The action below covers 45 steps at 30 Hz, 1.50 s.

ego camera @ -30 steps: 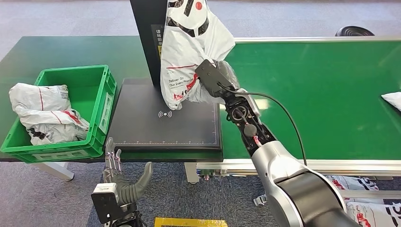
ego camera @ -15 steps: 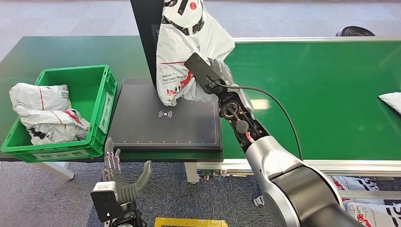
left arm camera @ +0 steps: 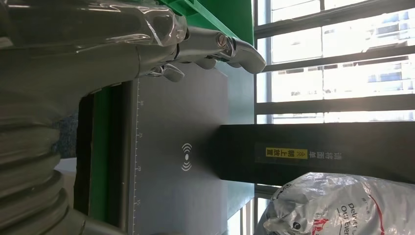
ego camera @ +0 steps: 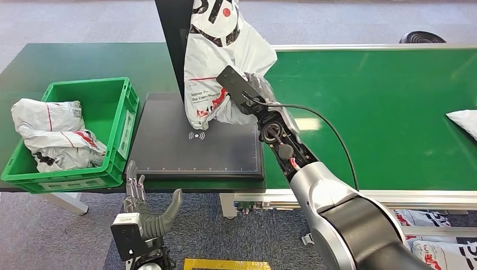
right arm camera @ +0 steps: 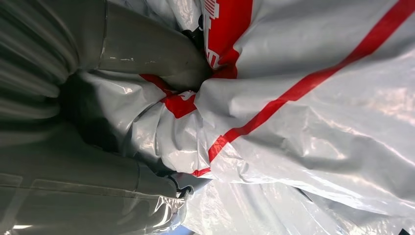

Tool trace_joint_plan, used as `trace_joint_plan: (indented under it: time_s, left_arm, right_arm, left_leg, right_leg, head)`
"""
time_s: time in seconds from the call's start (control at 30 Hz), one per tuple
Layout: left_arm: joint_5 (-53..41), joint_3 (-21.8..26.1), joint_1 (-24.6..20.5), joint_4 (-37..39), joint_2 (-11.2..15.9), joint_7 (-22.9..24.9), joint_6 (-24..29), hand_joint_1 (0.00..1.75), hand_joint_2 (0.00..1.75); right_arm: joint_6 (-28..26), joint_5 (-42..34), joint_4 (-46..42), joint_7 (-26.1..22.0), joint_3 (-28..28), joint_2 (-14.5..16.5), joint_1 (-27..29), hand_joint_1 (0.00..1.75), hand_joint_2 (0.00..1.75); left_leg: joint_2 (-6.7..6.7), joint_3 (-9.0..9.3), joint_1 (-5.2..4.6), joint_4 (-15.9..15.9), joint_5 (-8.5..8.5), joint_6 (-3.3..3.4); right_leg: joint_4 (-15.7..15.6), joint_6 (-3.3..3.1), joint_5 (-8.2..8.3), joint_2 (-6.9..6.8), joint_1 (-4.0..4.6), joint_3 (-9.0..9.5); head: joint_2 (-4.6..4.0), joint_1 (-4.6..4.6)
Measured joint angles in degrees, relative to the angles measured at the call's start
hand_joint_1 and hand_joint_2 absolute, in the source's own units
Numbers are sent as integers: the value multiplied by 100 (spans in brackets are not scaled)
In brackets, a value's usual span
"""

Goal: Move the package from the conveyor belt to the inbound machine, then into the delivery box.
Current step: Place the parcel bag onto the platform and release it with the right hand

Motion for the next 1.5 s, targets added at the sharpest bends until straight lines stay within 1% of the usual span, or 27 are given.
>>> trace_joint_plan:
  time_s: [0.33,0.37,0.47,0.5,0.67,0.9,1.5]
  left_arm:
    - [-55,71,-93,116,-63,0,-29,0,175]
    - [-55,76,-95,121,-67,0,-30,0,175]
    - [-55,85,-102,141,-72,0,-32,0,175]
    - [-55,90,-104,147,-74,0,-32,0,175]
    - [-56,110,-105,157,-87,0,-29,0,175]
    - [-60,116,-114,187,-92,0,-46,0,175]
    - [-133,221,-193,330,-167,0,-152,0,175]
  right_arm:
    - [15,22,35,84,0,15,0,175,175]
    - [15,23,37,86,0,15,0,164,175]
    - [3,43,40,117,0,15,-1,33,175]
    - [-13,57,41,146,0,15,-1,0,175]
    - [-63,88,54,320,0,15,0,0,175]
    - [-55,104,71,417,-1,12,0,0,175]
    - [-60,142,71,425,-12,-63,0,0,175]
  left_leg:
    - [0,1,0,0,0,0]
    - [0,1,0,0,0,0]
    - [0,1,0,0,0,0]
    - [0,1,0,0,0,0]
    - [0,1,0,0,0,0]
    - [0,2,0,0,0,0]
    - [1,3,0,0,0,0]
  right_leg:
    - [0,0,0,0,0,0]
    - [0,0,0,0,0,0]
    - [0,0,0,0,0,0]
    - [0,0,0,0,0,0]
    - [0,0,0,0,0,-1]
    - [0,0,0,0,0,-1]
    - [0,0,0,1,0,-1]
  head:
    - [0,-1]
    - [0,-1]
    - [0,-1]
    - [0,-1]
    - [0,-1]
    - [0,-2]
    - [0,-2]
